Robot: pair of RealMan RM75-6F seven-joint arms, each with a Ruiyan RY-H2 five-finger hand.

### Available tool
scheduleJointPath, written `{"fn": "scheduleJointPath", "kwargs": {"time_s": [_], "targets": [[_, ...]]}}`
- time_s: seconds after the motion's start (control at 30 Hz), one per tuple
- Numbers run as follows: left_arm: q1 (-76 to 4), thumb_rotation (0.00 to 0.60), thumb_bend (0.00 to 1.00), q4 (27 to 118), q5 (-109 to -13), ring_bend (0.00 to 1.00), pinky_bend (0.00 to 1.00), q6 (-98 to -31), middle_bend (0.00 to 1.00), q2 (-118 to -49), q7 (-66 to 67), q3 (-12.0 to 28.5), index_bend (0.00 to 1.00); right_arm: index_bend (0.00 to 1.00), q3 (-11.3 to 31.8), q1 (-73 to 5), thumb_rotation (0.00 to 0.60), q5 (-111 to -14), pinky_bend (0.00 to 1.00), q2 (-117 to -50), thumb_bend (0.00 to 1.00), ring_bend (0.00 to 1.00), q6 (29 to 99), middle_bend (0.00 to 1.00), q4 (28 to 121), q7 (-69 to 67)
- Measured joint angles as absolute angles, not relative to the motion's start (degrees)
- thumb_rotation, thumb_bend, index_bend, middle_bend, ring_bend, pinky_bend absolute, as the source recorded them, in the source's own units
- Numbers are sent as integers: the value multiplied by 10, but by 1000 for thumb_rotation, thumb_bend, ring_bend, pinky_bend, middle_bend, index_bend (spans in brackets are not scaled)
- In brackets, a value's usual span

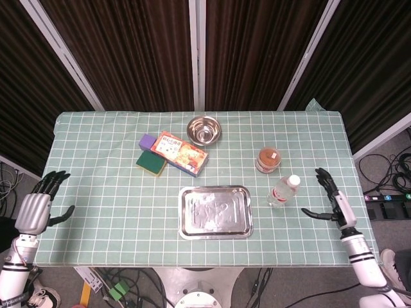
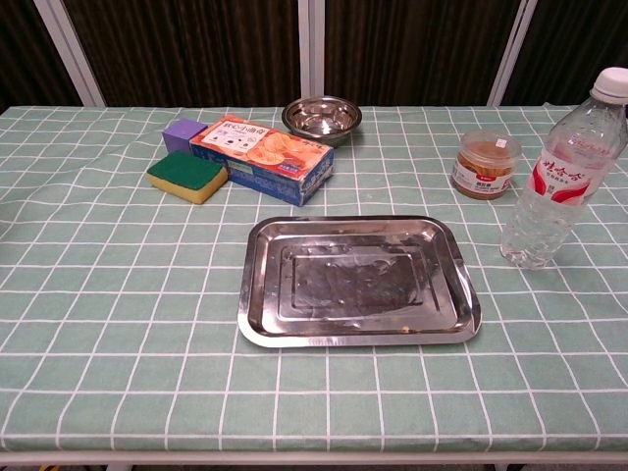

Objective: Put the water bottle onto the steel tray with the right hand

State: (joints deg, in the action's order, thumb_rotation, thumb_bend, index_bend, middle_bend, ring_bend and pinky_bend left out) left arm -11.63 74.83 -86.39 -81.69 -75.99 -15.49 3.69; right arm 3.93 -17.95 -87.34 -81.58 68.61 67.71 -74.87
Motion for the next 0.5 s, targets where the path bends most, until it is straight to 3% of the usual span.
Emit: {"fn": "scheduleJointPath", "kwargs": {"time_s": [0.37,0.5], "targets": [[-121,569,312,734,-863,109,193,-816,207,-762,-158,40,185,0,42,-227,600,-897,0,-883,0,0,674,32,625,-753],[-122,563,312,729,-861,110,193,-813,207,-764,-163,40,185,0,48,-237,600,-885,0,-895,0,0,659,85,613,-751]]}}
